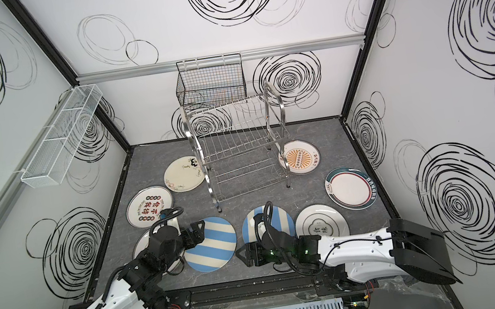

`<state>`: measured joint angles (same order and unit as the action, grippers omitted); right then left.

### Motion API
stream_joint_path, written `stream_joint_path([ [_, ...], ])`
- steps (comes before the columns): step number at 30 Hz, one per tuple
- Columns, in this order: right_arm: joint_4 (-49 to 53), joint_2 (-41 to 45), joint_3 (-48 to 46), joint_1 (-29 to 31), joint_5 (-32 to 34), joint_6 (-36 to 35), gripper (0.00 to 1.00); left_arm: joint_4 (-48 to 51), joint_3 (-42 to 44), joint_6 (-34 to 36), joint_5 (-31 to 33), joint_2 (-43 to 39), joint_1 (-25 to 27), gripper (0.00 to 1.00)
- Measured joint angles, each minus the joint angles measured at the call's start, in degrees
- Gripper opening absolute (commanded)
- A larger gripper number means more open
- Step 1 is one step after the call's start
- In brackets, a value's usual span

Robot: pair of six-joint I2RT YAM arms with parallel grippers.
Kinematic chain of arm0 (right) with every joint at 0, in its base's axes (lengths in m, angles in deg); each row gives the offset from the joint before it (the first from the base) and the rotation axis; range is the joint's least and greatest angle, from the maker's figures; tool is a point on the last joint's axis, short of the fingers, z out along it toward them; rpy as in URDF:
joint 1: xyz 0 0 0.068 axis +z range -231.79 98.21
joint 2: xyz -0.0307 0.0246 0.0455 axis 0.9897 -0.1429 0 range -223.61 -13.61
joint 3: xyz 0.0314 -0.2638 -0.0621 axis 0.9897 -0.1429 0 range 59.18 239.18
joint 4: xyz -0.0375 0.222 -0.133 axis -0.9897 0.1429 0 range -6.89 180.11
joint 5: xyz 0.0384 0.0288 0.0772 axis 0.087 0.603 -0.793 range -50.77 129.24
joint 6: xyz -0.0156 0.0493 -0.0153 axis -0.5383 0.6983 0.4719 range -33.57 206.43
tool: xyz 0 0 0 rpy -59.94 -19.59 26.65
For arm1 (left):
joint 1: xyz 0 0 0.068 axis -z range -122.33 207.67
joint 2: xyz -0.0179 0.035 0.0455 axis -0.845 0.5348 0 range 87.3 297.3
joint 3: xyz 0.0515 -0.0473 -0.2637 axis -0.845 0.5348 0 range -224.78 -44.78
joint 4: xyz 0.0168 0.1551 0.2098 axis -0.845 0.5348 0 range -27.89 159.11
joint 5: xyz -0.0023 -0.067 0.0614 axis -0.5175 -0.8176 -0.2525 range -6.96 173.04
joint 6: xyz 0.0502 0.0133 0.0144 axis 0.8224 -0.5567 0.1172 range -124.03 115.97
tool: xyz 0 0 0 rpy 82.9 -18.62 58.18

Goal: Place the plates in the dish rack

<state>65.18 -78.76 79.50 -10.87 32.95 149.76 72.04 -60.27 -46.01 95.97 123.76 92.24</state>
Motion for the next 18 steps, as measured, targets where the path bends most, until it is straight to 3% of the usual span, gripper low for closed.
stream_joint_path([
  [10, -6.56, -11.45, 2.97, 0.55, -1.11, 3.34, 0.79, -4.26, 0.07, 4.17, -9.51, 4.15, -12.61, 0.96],
  [18, -9.57, -16.37, 4.7, 0.52, -0.98, 6.29, 0.78, -7.56, 0.13, 5.66, -14.19, 5.88, -14.82, 0.96],
])
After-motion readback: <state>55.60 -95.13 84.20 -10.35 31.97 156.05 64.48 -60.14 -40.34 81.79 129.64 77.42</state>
